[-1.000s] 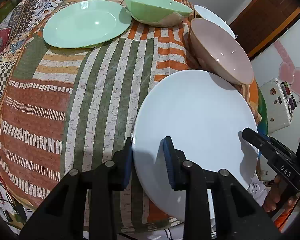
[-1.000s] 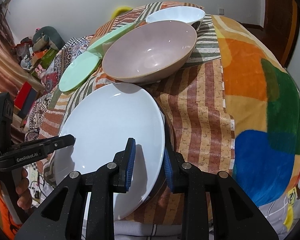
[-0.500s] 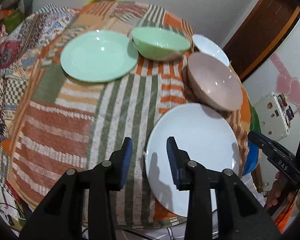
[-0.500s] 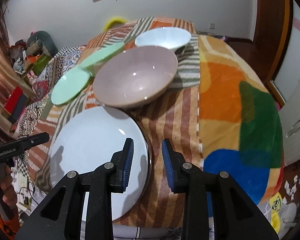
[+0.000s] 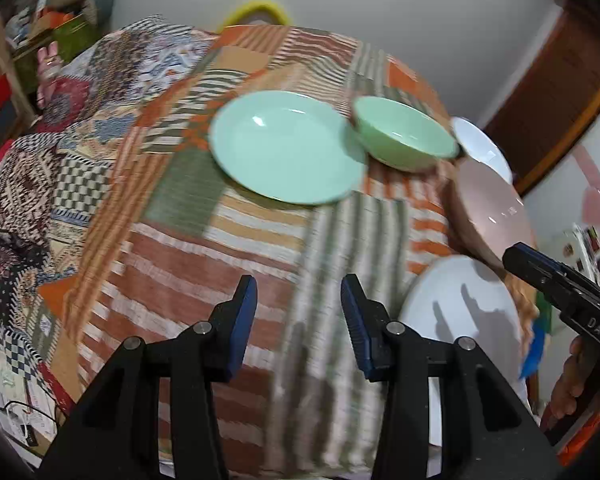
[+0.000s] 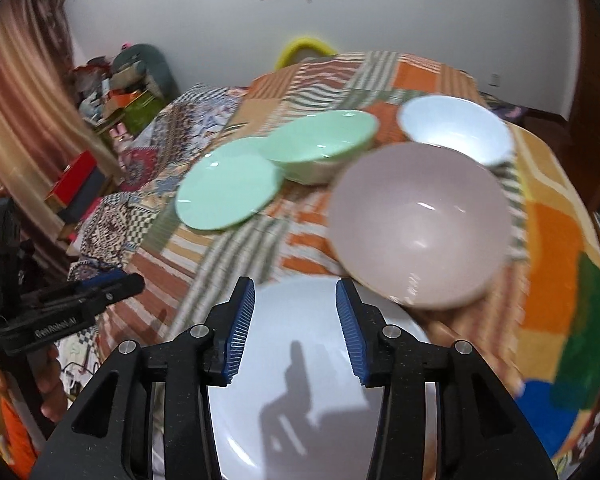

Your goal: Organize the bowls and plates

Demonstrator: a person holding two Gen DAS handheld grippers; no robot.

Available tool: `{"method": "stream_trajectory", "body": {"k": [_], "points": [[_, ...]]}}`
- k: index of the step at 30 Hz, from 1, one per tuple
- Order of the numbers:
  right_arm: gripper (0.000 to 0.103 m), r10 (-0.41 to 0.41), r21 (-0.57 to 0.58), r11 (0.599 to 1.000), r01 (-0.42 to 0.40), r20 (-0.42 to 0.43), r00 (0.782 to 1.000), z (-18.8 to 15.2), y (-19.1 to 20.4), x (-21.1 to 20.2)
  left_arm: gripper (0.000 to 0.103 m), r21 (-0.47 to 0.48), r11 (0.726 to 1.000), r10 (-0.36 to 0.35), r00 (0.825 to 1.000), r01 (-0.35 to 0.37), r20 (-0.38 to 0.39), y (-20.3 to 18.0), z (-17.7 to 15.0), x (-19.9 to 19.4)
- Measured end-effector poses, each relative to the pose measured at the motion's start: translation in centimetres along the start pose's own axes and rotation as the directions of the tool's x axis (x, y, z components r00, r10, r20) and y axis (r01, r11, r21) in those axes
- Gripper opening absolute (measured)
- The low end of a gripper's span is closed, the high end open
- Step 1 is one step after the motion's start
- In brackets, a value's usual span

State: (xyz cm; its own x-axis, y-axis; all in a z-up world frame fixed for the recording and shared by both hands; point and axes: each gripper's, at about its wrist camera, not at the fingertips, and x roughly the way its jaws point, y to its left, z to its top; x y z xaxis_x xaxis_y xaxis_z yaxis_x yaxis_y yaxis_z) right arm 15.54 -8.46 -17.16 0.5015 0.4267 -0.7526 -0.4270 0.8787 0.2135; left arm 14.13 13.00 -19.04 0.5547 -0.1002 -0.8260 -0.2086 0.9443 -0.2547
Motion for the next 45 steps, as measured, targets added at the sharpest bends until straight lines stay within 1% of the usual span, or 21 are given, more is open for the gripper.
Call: {"method": "stream_trajectory", "body": {"k": [3, 7, 10, 14, 17, 18, 19, 20, 22, 24, 25, 27, 29, 33, 36, 39, 40, 41, 42, 43, 45], "points": [[0.039, 0.023, -0.016, 1.0, -0.023, -0.021, 1.0, 1.1, 1.3, 2.2, 0.043, -0.04, 0.999, 0.025, 1.0, -0.025, -0.005, 2.5, 1.7, 1.0], [0.039, 0.031, -0.015, 0.999, -0.032, -0.053, 0.998, 2.4, 2.4, 5.0, 0.043, -0.083, 0.996, 0.026, 1.0, -0.027, -0.008, 5.2, 4.5, 3.0], [0.039, 0.015, -0.007, 1.0, -0.016, -0.066, 0.998, 3.4, 2.6, 6.8, 0.043, -0.101, 0.995, 0.025, 1.0, -0.027, -0.015, 6.3, 6.5, 4.9], [0.039, 0.018, 0.018, 1.0, -0.016, -0.097, 0.995, 4.6, 2.7, 9.1, 0.043, -0.102, 0.994, 0.022, 0.999, -0.025, -0.027, 7.1, 8.6, 7.8], [0.039, 0.011, 0.035, 0.999, -0.007, -0.116, 0.993, 5.4, 2.4, 10.7, 0.043, -0.11, 0.994, 0.017, 0.998, -0.023, -0.055, 7.7, 9.7, 10.3], [0.039, 0.011, 0.043, 0.999, -0.006, -0.125, 0.992, 5.7, 2.4, 11.3, 0.04, -0.116, 0.993, 0.014, 0.998, -0.021, -0.061, 7.9, 10.0, 11.0], [0.039, 0.009, 0.051, 0.999, -0.002, -0.133, 0.991, 5.8, 2.3, 11.8, 0.034, -0.12, 0.993, 0.01, 0.998, -0.018, -0.069, 8.2, 10.3, 11.7], [0.039, 0.009, 0.056, 0.998, -0.001, -0.142, 0.99, 6.0, 2.3, 12.2, 0.031, -0.121, 0.993, 0.007, 0.997, -0.016, -0.075, 8.3, 10.5, 12.1], [0.039, 0.011, 0.062, 0.998, -0.002, -0.153, 0.988, 6.3, 2.3, 13.0, 0.024, -0.124, 0.992, -0.022, 0.997, 0.012, -0.079, 8.5, 11.0, 13.0], [0.035, 0.007, 0.056, 0.998, 0.002, -0.161, 0.987, 6.5, 2.4, 13.5, 0.021, -0.121, 0.992, -0.032, 0.997, 0.023, -0.073, 8.5, 11.3, 13.5], [0.034, 0.005, 0.055, 0.998, 0.005, -0.167, 0.986, 6.5, 2.5, 13.8, 0.017, -0.116, 0.993, -0.039, 0.997, 0.03, -0.07, 8.4, 11.4, 13.6], [0.031, 0.006, 0.06, 0.998, 0.005, -0.182, 0.983, 6.4, 2.5, 14.4, 0.017, -0.109, 0.994, -0.039, 0.997, 0.031, -0.072, 8.3, 11.6, 13.8], [0.031, -0.019, 0.064, 0.997, 0.032, -0.188, 0.982, 6.4, 2.3, 14.7, 0.017, -0.104, 0.994, -0.042, 0.996, 0.035, -0.074, 8.4, 11.7, 13.7], [0.031, 0.014, 0.106, 0.994, 0.007, -0.197, 0.98, 6.6, 1.6, 14.5, 0.017, -0.108, 0.993, -0.051, 0.995, 0.042, -0.08, 8.5, 11.4, 13.4], [0.031, 0.004, 0.065, 0.998, 0.011, -0.214, 0.977, 6.3, 2.1, 14.1, 0.017, -0.092, 0.995, -0.038, 0.996, 0.03, -0.082, 8.2, 10.7, 12.8], [0.031, 0.01, 0.024, 1.0, -0.005, -0.221, 0.975, 5.9, 3.0, 13.9, 0.017, -0.095, 0.994, -0.052, 0.995, 0.044, -0.085, 8.1, 9.3, 11.9], [0.03, 0.039, 0.011, 0.999, -0.037, -0.22, 0.975, 5.8, 3.4, 13.7, 0.017, -0.106, 0.991, -0.087, 0.991, 0.076, -0.097, 8.2, 8.8, 11.6], [0.013, 0.093, 0.013, 0.996, -0.093, -0.246, 0.965, 5.6, 3.7, 13.9, 0.017, -0.12, 0.987, -0.12, 0.987, 0.107, -0.108, 8.2, 8.3, 11.5], [0.009, 0.128, 0.019, 0.992, -0.128, -0.287, 0.949, 5.3, 4.2, 14.4, 0.017, -0.13, 0.984, -0.141, 0.983, 0.125, -0.119, 8.1, 7.8, 11.3], [0.009, 0.105, 0.007, 0.994, -0.108, -0.287, 0.952, 5.0, 4.7, 14.5, 0.018, -0.129, 0.984, -0.136, 0.984, 0.12, -0.118, 8.0, 7.4, 11.0], [0.009, 0.053, -0.029, 0.998, -0.062, -0.259, 0.965, 4.7, 5.2, 14.2, 0.018, -0.14, 0.984, -0.126, 0.985, 0.11, -0.115, 8.2, 6.9, 10.5]]}}
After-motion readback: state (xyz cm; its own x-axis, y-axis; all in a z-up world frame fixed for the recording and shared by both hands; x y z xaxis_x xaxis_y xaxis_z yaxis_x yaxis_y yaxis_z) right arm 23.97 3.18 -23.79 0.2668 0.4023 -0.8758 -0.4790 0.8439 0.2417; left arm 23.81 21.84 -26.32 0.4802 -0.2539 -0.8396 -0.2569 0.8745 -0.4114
